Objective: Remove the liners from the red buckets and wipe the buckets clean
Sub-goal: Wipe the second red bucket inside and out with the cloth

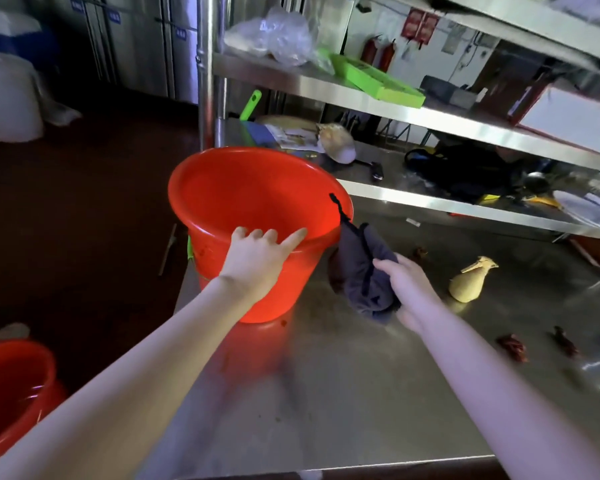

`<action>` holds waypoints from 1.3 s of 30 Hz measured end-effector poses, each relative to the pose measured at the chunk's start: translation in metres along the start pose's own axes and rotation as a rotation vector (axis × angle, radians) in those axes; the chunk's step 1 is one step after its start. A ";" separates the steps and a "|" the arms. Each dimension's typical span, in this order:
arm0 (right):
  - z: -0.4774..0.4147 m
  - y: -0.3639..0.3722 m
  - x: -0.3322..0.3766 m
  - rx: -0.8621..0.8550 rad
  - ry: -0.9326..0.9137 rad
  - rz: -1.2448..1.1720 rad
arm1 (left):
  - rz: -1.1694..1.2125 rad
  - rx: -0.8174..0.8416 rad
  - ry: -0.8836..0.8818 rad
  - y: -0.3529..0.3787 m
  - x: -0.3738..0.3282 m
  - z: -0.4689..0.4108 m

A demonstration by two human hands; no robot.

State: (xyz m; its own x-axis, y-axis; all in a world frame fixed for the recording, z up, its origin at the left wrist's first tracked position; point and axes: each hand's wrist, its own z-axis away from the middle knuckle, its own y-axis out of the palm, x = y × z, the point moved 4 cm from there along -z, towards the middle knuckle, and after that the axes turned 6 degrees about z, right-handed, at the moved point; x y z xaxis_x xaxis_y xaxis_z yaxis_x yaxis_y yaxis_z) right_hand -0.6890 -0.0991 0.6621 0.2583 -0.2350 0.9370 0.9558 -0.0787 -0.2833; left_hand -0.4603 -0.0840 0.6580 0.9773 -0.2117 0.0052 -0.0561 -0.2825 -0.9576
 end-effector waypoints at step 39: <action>0.083 0.246 0.024 0.051 -1.064 1.117 | 1.281 -0.259 -0.852 -0.024 0.142 0.062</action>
State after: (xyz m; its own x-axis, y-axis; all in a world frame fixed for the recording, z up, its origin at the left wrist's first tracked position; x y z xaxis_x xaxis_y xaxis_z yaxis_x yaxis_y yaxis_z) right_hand -0.4356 -0.0436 0.6322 0.7774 0.6285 -0.0265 0.2120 -0.3014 -0.9296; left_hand -0.3070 -0.0492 0.6642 0.0702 0.1191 -0.9904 -0.8565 -0.5017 -0.1211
